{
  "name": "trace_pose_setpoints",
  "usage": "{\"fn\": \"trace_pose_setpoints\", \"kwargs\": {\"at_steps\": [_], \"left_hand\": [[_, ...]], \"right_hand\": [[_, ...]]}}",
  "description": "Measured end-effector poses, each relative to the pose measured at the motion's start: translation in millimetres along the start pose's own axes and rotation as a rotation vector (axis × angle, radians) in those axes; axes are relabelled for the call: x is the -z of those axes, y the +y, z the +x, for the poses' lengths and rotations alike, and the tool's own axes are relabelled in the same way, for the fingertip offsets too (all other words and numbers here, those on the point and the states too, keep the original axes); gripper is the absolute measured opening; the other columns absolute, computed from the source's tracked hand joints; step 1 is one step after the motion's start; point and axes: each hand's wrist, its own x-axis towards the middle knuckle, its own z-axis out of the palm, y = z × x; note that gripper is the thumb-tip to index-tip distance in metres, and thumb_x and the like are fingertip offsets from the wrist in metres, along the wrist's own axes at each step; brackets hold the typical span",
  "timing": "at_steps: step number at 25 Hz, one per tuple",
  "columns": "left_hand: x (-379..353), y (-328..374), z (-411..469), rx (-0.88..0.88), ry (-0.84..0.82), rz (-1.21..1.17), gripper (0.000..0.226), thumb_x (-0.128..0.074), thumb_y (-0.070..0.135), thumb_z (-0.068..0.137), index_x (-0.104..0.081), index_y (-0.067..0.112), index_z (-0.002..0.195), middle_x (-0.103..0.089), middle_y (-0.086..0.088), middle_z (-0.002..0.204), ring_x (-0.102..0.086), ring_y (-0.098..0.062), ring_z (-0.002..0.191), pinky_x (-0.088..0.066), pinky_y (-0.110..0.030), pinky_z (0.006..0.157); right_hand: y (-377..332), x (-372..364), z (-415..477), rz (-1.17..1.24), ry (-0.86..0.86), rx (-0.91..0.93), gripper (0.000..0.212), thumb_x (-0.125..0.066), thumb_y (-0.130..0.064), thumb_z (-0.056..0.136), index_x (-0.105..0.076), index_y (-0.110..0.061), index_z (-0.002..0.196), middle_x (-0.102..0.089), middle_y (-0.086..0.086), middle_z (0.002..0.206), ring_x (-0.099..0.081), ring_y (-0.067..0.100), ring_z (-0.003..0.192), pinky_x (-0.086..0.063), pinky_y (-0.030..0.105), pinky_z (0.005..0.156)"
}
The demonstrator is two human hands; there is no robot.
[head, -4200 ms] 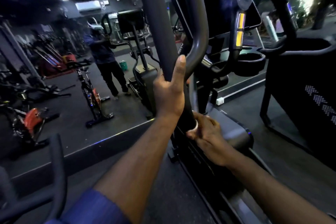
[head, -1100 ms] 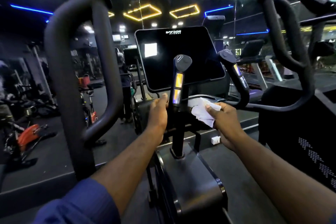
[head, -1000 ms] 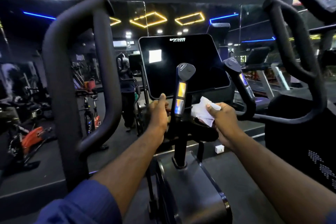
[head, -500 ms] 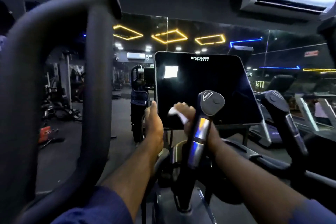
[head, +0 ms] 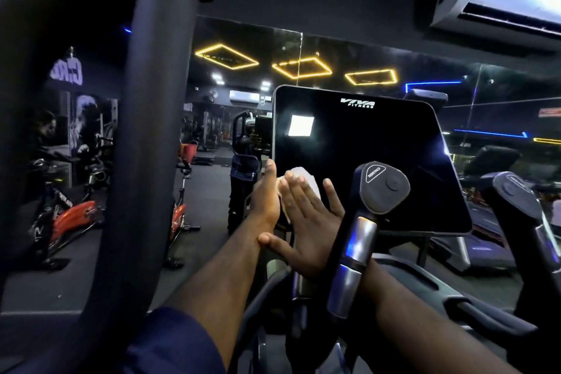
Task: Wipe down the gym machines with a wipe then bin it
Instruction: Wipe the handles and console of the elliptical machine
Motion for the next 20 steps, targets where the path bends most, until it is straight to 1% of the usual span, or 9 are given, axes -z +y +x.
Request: {"fn": "trace_pose_setpoints", "kwargs": {"at_steps": [1,2,4,6,9,11,13,17,20], "left_hand": [[0.9,0.7,0.3,0.008,-0.009,0.019,0.062,-0.041,0.057,0.108,-0.068,0.005,0.129,-0.074,-0.004,0.108,-0.070,-0.012,0.100,-0.054,-0.023,0.081],[0.9,-0.1,3.6,0.017,-0.004,0.018,0.063,-0.042,0.059,0.107,-0.067,0.005,0.130,-0.074,-0.005,0.110,-0.071,-0.015,0.102,-0.056,-0.026,0.087],[2.7,-0.5,5.1,0.053,0.001,0.000,0.073,-0.046,0.068,0.101,-0.061,0.008,0.139,-0.069,-0.012,0.129,-0.066,-0.026,0.121,-0.051,-0.043,0.108],[4.9,-0.1,8.5,0.104,-0.022,-0.030,0.083,-0.051,0.078,0.091,-0.061,0.012,0.141,-0.065,-0.015,0.139,-0.062,-0.032,0.128,-0.045,-0.052,0.114],[1.0,4.3,19.8,0.157,0.016,-0.103,0.065,-0.056,0.063,0.093,-0.068,0.011,0.131,-0.070,-0.018,0.129,-0.066,-0.035,0.121,-0.048,-0.053,0.112],[-6.6,9.9,18.5,0.088,0.069,-0.149,0.043,-0.057,0.044,0.103,-0.072,0.007,0.117,-0.073,-0.016,0.117,-0.067,-0.032,0.117,-0.049,-0.049,0.110],[-10.5,6.8,13.2,0.025,0.123,-0.083,0.035,-0.056,0.042,0.105,-0.072,0.011,0.107,-0.071,-0.007,0.103,-0.066,-0.030,0.109,-0.050,-0.043,0.102],[-10.4,5.5,0.4,-0.119,0.239,0.284,0.056,-0.038,0.052,0.110,-0.064,0.008,0.134,-0.063,-0.009,0.109,-0.056,-0.023,0.099,-0.038,-0.031,0.077],[-12.0,9.5,-3.7,-0.144,0.240,0.518,0.074,-0.020,0.068,0.107,-0.067,0.017,0.132,-0.067,-0.013,0.124,-0.055,-0.024,0.097,-0.034,-0.033,0.076]], "right_hand": [[-0.6,-3.2,0.2,-0.053,-0.022,0.038,0.107,-0.023,-0.088,0.090,-0.038,-0.008,0.159,-0.033,0.007,0.166,-0.025,0.019,0.157,-0.008,0.053,0.128],[2.2,-5.1,-4.0,-0.067,-0.080,0.073,0.111,-0.024,-0.092,0.087,-0.037,-0.009,0.159,-0.031,0.006,0.167,-0.023,0.017,0.157,-0.011,0.054,0.127],[19.2,-7.8,-16.8,-0.151,-0.035,0.199,0.116,-0.032,-0.096,0.082,-0.033,-0.010,0.161,-0.026,0.005,0.169,-0.020,0.018,0.158,-0.011,0.055,0.127],[43.8,0.3,-22.8,-0.233,-0.053,0.307,0.114,-0.043,-0.093,0.082,-0.033,-0.011,0.161,-0.024,0.004,0.170,-0.025,0.020,0.157,0.000,0.051,0.128],[50.1,2.4,3.7,-0.157,-0.001,0.143,0.107,-0.049,-0.085,0.087,-0.038,-0.005,0.157,-0.029,0.010,0.168,-0.032,0.028,0.154,0.008,0.041,0.128],[35.3,-1.9,25.3,-0.100,0.028,-0.001,0.112,-0.036,-0.089,0.084,-0.040,-0.003,0.157,-0.033,0.013,0.166,-0.031,0.029,0.154,-0.001,0.046,0.128],[30.8,-4.0,25.1,-0.089,-0.047,0.029,0.113,-0.025,-0.093,0.085,-0.036,-0.009,0.160,-0.031,0.008,0.167,-0.026,0.024,0.156,-0.009,0.055,0.125],[77.3,2.6,18.5,-0.202,0.023,0.349,0.083,-0.026,-0.077,0.100,-0.040,-0.019,0.158,-0.036,0.001,0.163,-0.022,0.013,0.155,0.004,0.045,0.128],[72.1,5.9,53.2,-0.088,-0.032,0.002,0.080,-0.001,-0.075,0.099,-0.027,-0.033,0.163,-0.019,-0.012,0.167,-0.025,0.009,0.155,0.007,0.047,0.126]]}}
